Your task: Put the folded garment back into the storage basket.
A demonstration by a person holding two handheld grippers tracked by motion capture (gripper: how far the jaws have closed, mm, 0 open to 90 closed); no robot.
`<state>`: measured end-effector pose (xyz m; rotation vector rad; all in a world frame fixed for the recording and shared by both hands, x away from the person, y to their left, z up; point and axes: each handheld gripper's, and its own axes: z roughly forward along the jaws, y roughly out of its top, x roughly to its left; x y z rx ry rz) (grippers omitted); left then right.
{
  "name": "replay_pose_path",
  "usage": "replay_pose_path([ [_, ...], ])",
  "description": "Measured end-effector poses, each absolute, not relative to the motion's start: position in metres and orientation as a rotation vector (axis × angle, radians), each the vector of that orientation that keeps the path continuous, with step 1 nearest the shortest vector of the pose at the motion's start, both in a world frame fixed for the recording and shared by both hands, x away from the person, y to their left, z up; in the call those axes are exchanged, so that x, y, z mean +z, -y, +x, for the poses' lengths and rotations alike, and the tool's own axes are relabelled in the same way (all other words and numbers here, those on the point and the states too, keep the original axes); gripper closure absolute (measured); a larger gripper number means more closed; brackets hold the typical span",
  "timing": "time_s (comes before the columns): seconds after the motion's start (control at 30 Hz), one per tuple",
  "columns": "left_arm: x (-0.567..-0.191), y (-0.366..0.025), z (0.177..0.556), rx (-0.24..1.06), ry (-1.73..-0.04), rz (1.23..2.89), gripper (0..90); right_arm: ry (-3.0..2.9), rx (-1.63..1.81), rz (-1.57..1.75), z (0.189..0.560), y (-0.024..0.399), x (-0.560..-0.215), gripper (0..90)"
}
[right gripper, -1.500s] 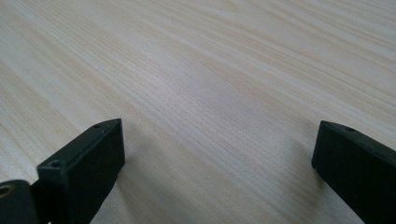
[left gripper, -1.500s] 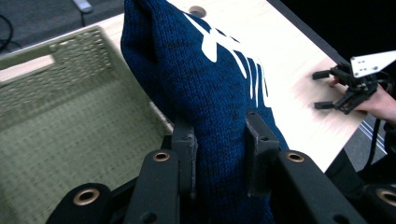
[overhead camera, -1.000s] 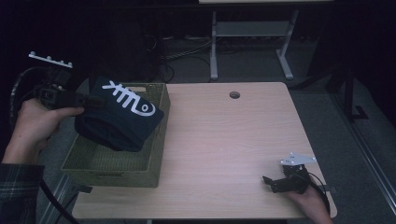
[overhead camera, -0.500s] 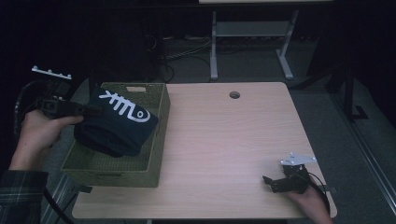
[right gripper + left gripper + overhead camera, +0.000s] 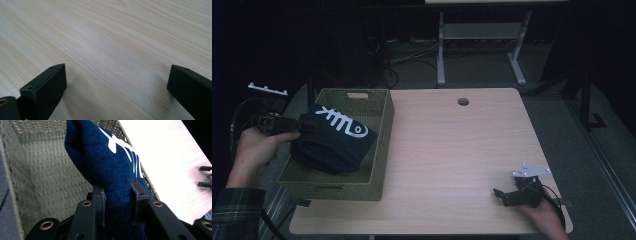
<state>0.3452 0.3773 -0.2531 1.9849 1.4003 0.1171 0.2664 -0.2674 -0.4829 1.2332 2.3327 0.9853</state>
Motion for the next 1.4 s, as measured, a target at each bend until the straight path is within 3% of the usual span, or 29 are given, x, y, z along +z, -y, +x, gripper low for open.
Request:
replay_pose_path([
  [1.03, -0.337, -0.374, 0.371, 0.024, -1.52, 2.006, 70.4, -2.332, 0.984, 1.233, 0.267, 0.267, -0.483, 2.2],
  [1.4, -0.349, -0.376, 0.376, 0.128, -1.553, 2.085, 62.6, -2.332, 0.984, 1.233, 0.267, 0.267, -0.483, 2.1],
])
